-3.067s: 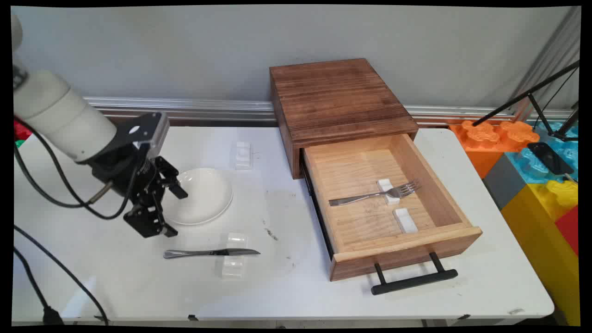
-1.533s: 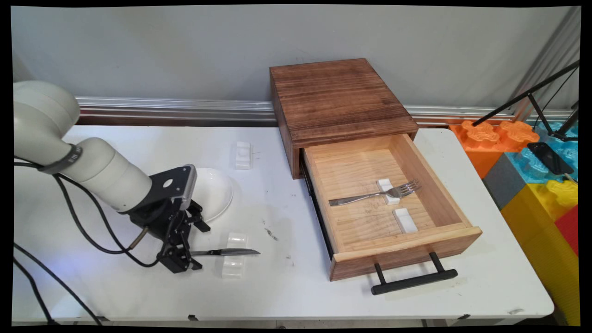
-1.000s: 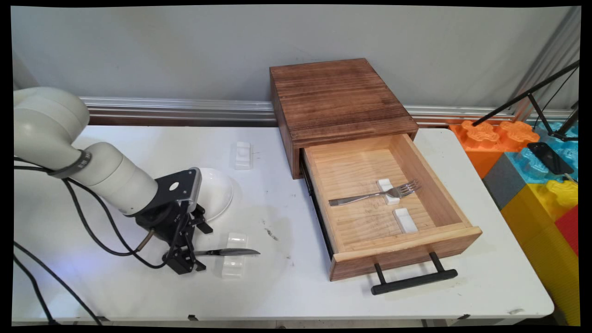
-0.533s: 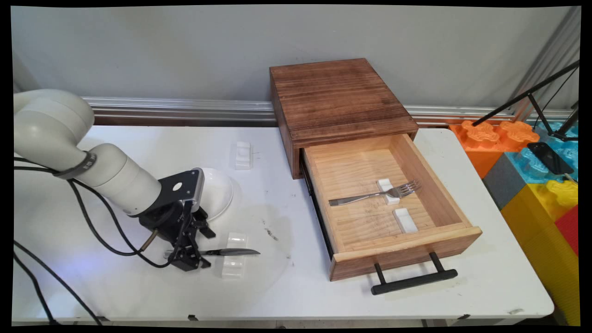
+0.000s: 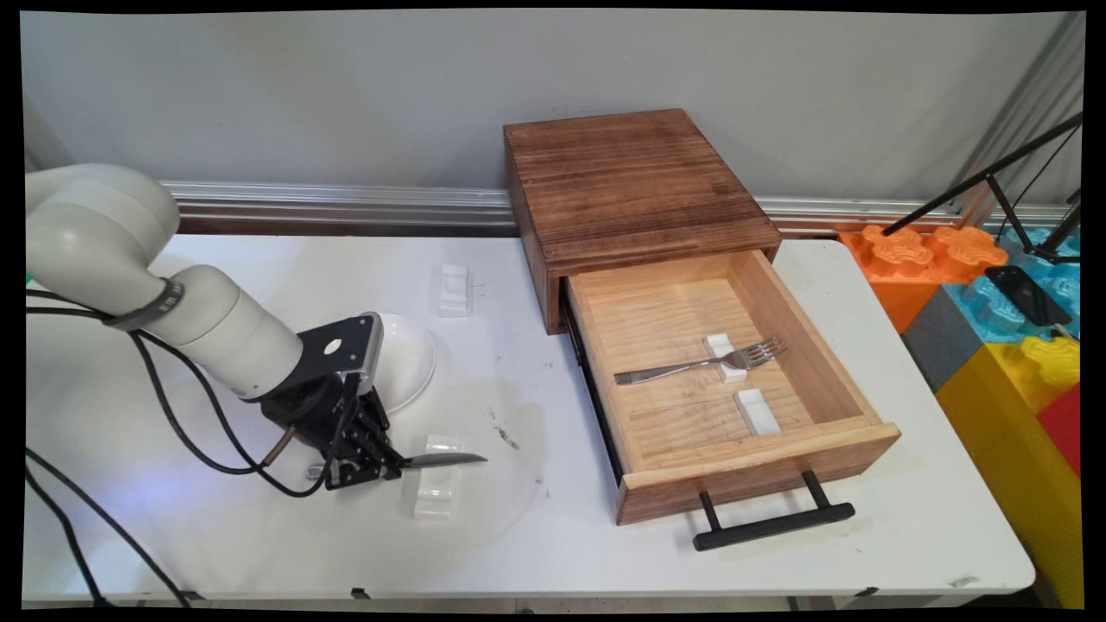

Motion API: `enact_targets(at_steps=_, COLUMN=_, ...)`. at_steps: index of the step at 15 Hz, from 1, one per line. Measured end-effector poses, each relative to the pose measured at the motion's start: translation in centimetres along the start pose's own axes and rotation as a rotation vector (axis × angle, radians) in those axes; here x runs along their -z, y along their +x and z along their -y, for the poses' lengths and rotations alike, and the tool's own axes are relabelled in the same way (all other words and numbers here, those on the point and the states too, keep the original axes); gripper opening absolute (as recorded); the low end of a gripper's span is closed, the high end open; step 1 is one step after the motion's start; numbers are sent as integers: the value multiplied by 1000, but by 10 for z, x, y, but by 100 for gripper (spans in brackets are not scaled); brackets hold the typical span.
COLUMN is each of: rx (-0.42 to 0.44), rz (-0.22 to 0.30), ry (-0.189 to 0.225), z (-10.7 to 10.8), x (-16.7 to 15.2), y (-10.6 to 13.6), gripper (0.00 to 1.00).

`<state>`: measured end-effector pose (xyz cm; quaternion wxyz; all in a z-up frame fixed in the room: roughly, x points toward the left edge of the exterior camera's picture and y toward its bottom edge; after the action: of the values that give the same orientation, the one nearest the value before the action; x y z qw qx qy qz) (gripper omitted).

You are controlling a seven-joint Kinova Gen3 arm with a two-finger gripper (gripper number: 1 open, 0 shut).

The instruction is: Place the picked object into the drawer

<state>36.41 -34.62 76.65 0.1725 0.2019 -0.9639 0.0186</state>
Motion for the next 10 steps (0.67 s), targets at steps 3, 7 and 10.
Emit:
enact_targets(at_steps=3, rx=-2, rz=-1, ry=-3, z=1, x=5, y=2, gripper=0)
enact_targets(at_steps=7, rx=-4, rz=-1, ry=-7, z=3, x=22, y=10, gripper=0)
enact_targets(at_steps=10, rx=8, rz=0, ry=-5, z=3, x=40, y=19, gripper=0)
